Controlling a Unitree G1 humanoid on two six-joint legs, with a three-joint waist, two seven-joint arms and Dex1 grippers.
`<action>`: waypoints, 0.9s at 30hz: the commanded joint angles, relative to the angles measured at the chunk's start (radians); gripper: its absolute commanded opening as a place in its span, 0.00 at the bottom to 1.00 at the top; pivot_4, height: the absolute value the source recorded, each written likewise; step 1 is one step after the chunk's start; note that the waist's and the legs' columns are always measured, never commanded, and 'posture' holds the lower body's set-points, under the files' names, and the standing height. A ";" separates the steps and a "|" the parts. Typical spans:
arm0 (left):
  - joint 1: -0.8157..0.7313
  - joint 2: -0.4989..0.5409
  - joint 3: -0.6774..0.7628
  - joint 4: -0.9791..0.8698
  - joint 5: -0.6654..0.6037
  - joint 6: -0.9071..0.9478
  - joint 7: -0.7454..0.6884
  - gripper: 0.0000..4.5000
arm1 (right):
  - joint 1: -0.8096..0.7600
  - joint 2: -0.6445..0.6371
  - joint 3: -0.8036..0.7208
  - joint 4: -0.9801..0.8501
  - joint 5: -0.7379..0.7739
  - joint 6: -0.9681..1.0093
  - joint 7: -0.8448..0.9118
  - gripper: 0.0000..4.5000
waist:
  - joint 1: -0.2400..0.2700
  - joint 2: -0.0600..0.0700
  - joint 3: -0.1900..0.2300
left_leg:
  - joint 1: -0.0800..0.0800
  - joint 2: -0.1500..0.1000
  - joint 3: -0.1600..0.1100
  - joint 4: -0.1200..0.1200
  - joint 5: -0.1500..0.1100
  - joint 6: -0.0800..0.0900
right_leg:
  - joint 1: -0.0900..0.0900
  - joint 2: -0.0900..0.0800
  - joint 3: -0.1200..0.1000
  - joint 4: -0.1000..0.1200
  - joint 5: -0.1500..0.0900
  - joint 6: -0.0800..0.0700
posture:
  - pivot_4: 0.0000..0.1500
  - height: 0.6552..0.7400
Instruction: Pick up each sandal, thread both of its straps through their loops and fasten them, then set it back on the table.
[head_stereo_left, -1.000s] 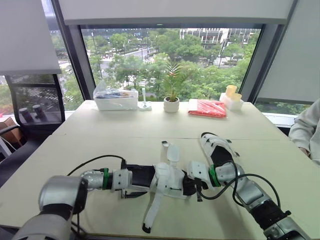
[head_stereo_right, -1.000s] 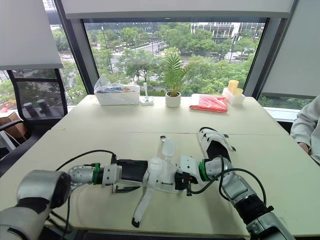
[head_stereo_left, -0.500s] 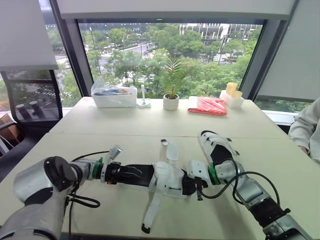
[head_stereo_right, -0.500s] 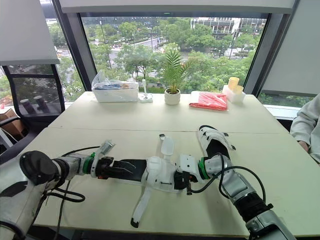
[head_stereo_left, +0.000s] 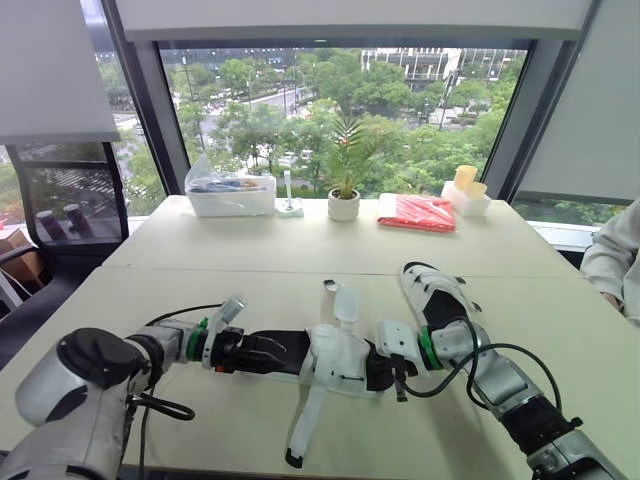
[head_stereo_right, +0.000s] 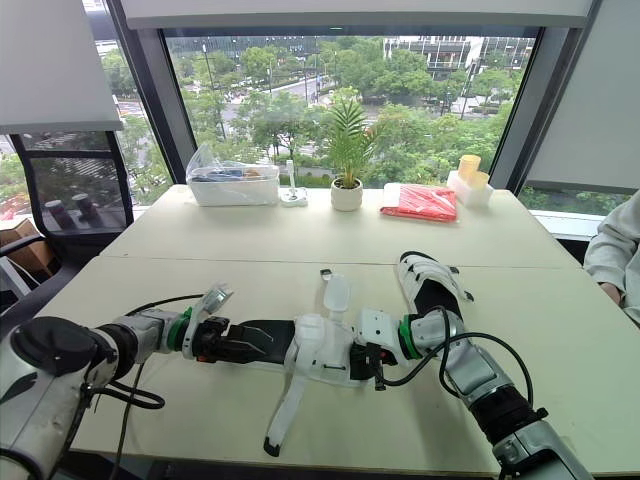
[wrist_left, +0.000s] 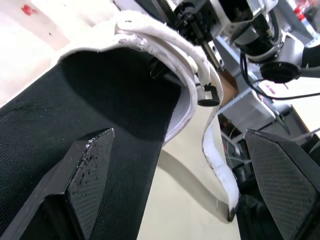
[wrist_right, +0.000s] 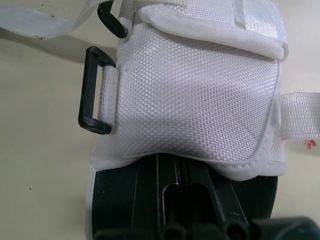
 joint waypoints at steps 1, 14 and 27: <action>-0.089 -0.011 0.014 0.049 -0.205 -0.119 0.094 0.96 | 0.037 0.006 0.042 0.032 -0.046 0.036 -0.009 0.00 | 0.003 -0.004 0.003 | -0.001 0.000 0.000 0.000 0.000 0.000 | -0.001 0.000 0.000 0.001 0.000 0.000 | 1.00 0.97; -0.127 -0.370 -0.183 -0.481 -0.777 -0.241 0.722 0.96 | 0.041 0.005 0.035 0.026 -0.049 0.043 -0.011 0.00 | 0.002 -0.010 0.006 | -0.003 -0.002 0.010 -0.002 0.001 -0.004 | -0.014 -0.009 -0.001 0.012 0.001 0.000 | 1.00 0.97; -0.187 -0.097 -0.292 0.049 -0.175 0.215 -0.015 0.96 | 0.027 0.013 0.049 0.033 -0.053 0.043 -0.021 0.00 | -0.009 -0.014 0.010 | -0.001 -0.003 0.015 0.001 0.001 -0.002 | -0.013 -0.005 -0.001 0.012 0.000 0.001 | 1.00 0.97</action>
